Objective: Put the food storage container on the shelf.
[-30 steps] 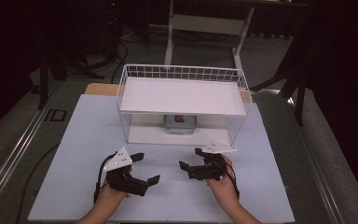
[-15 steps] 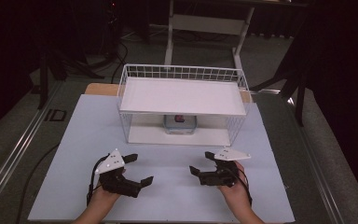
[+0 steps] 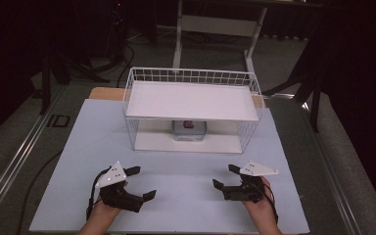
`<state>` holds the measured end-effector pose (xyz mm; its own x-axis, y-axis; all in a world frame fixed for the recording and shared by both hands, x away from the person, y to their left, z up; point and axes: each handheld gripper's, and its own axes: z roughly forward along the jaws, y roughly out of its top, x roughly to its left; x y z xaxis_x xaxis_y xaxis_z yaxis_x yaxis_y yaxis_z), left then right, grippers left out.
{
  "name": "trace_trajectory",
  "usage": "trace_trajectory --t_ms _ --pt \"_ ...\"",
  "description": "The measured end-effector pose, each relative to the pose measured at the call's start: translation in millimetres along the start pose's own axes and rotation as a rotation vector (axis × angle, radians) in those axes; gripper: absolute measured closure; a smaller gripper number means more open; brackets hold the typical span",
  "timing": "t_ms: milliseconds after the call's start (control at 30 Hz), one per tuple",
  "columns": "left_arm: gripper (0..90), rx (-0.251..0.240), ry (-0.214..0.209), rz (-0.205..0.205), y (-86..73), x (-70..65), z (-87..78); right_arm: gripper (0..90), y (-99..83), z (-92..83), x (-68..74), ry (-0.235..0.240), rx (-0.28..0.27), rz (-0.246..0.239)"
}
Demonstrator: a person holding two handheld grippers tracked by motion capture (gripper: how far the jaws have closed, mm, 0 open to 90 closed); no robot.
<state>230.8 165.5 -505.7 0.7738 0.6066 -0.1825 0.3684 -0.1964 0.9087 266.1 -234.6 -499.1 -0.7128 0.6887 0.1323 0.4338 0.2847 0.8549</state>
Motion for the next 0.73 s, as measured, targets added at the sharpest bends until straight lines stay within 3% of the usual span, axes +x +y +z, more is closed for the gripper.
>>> trace_trajectory --t_ms 167,267,333,533,733 --pt "0.4 -0.004 0.011 0.011 -1.9 2.6 -0.3 15.4 -11.1 -1.6 -7.4 -0.003 -0.008 0.019" --pt "0.4 0.014 0.018 0.025 -4.7 3.1 1.0 15.4 -14.9 -0.3 -10.8 -0.026 0.012 -0.01" --pt "0.4 0.015 0.021 0.033 -5.4 3.1 1.0 15.4 -16.3 0.0 -12.8 -0.021 0.008 -0.005" --pt "0.4 -0.004 0.014 -0.008 -5.8 6.0 1.7 15.4 -15.5 -0.2 -14.6 -0.023 -0.004 -0.024" --pt "0.4 0.006 0.012 0.009 -6.9 4.7 3.3 15.3 -15.0 1.9 -14.1 -0.024 0.003 -0.035"
